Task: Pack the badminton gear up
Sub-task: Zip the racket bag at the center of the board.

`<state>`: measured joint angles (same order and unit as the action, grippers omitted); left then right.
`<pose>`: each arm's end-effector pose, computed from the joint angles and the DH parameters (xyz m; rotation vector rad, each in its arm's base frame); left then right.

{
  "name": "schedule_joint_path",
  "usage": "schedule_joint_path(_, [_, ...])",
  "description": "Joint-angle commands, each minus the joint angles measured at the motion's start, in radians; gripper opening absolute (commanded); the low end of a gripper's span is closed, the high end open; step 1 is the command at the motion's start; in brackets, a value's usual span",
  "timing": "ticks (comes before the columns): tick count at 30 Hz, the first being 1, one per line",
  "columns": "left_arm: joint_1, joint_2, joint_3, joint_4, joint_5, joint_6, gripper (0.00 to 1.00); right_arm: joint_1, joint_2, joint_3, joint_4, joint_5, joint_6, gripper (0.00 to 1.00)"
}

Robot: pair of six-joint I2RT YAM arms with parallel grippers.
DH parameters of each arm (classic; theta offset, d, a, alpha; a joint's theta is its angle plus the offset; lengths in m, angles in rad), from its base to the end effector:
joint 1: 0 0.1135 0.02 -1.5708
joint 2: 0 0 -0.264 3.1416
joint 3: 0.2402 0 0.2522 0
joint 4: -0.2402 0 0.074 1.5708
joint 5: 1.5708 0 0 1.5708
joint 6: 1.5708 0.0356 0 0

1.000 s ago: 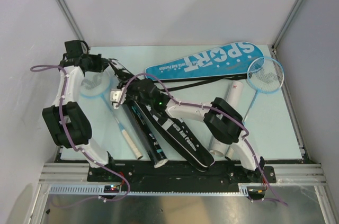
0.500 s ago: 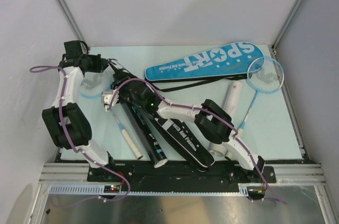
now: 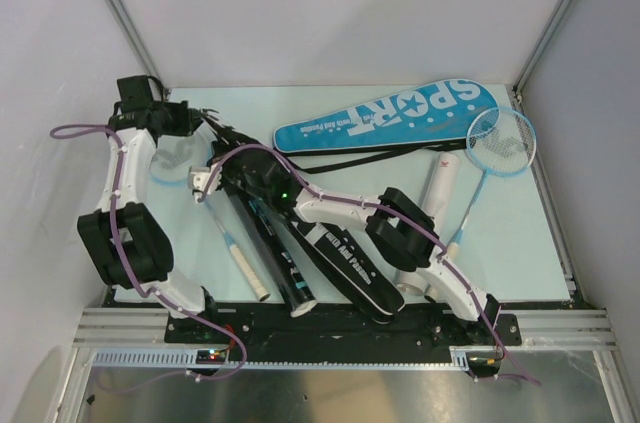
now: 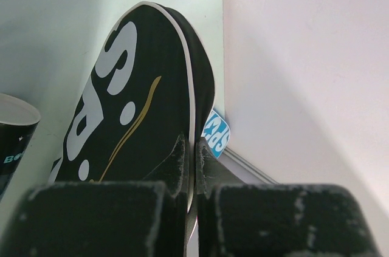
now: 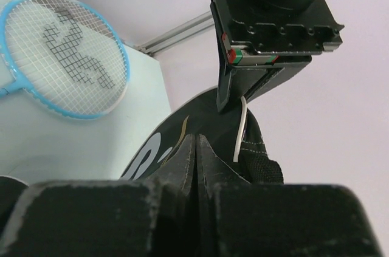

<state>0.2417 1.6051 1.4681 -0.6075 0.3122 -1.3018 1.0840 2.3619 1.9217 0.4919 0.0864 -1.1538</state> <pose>0.3514 0.0754 0.3302 -1.5796 1.8645 -0.8714 0.2667 0.4973 0.2547 -1.3363 0.7255 -0.1214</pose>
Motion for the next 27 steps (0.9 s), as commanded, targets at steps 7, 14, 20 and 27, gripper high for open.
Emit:
schedule_joint_path(7, [0.018, -0.012, 0.083, -0.001, -0.041, -0.004, 0.0, -0.037, -0.203, -0.199, 0.023, -0.063, 0.246, 0.0])
schedule_joint_path(14, [0.02, -0.011, 0.083, -0.001, -0.082, 0.021, 0.0, -0.045, -0.244, -0.263, 0.049, -0.106, 0.316, 0.0])
schedule_joint_path(20, [0.02, -0.004, 0.088, -0.002, -0.093, 0.025, 0.0, -0.047, -0.275, -0.301, 0.069, -0.128, 0.34, 0.0])
schedule_joint_path(27, [0.019, -0.01, 0.061, -0.004, -0.044, -0.015, 0.0, -0.047, -0.235, -0.272, 0.126, -0.124, 0.254, 0.16])
